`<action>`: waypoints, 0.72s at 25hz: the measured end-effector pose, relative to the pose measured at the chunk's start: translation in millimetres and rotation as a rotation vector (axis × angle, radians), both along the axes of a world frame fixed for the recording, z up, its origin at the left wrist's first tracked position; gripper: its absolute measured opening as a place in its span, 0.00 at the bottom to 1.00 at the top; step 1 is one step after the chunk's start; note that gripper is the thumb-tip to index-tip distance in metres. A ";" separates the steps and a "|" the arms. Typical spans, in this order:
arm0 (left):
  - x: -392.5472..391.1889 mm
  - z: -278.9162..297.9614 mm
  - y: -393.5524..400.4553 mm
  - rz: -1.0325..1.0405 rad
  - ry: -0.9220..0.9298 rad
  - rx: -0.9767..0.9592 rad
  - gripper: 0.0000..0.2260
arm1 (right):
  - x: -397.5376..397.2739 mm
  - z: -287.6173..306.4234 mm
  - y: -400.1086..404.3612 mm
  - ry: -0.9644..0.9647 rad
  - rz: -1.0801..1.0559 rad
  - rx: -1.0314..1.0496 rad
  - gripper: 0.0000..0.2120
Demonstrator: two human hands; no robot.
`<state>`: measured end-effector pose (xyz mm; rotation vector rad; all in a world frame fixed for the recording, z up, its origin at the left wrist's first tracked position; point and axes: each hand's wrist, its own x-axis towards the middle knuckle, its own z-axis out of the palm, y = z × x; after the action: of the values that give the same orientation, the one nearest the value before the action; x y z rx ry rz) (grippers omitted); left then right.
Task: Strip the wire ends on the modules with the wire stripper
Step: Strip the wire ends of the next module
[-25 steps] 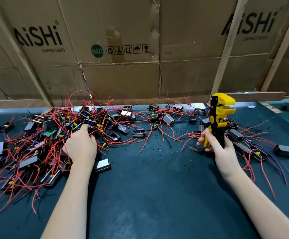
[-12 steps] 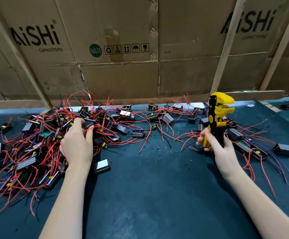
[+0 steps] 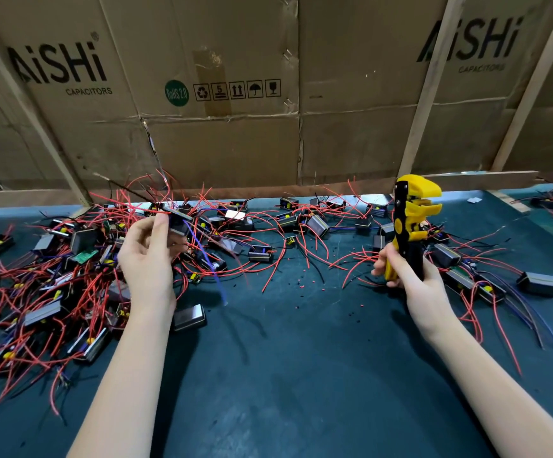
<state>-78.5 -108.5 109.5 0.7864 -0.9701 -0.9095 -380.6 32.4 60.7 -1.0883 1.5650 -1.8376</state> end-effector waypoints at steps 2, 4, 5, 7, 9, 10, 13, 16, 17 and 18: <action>-7.2 0.9 2.8 -0.125 0.038 0.055 0.09 | 0.2 -0.4 0.3 -0.001 0.008 -0.008 0.15; -17.3 -3.1 7.4 -0.278 -0.073 0.137 0.10 | 0.4 -1.2 0.4 0.015 0.014 -0.019 0.15; -23.5 -6.8 11.5 -0.373 -0.195 0.156 0.10 | 0.6 -1.4 0.3 0.025 0.015 -0.020 0.16; -36.0 -17.2 22.0 -0.563 -0.541 0.121 0.08 | 0.7 -1.4 0.5 0.036 0.019 -0.016 0.16; -46.3 -28.4 30.2 -0.634 -0.928 0.010 0.05 | 1.3 -1.5 0.4 0.058 0.026 -0.013 0.16; -50.2 -31.8 32.7 -0.616 -1.066 -0.042 0.05 | 1.6 -1.5 0.8 0.074 0.024 -0.012 0.16; -53.2 -30.7 32.3 -0.557 -1.078 -0.065 0.10 | 1.5 1.3 3.3 0.174 -0.022 0.020 0.18; -56.0 -27.3 33.3 -0.643 -0.785 0.073 0.10 | 1.6 4.1 5.4 0.344 -0.099 0.083 0.18; -58.7 -27.4 35.9 -0.673 -0.694 0.093 0.08 | 1.9 4.3 5.7 0.423 -0.128 0.102 0.16; -61.8 -28.1 39.1 -0.682 -0.644 0.090 0.06 | 3.1 4.7 5.7 0.507 -0.152 0.122 0.14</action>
<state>-140.3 -69.4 81.5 0.8568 -1.8416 -1.3206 -377.5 38.1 65.4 -1.4927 2.0631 -1.6065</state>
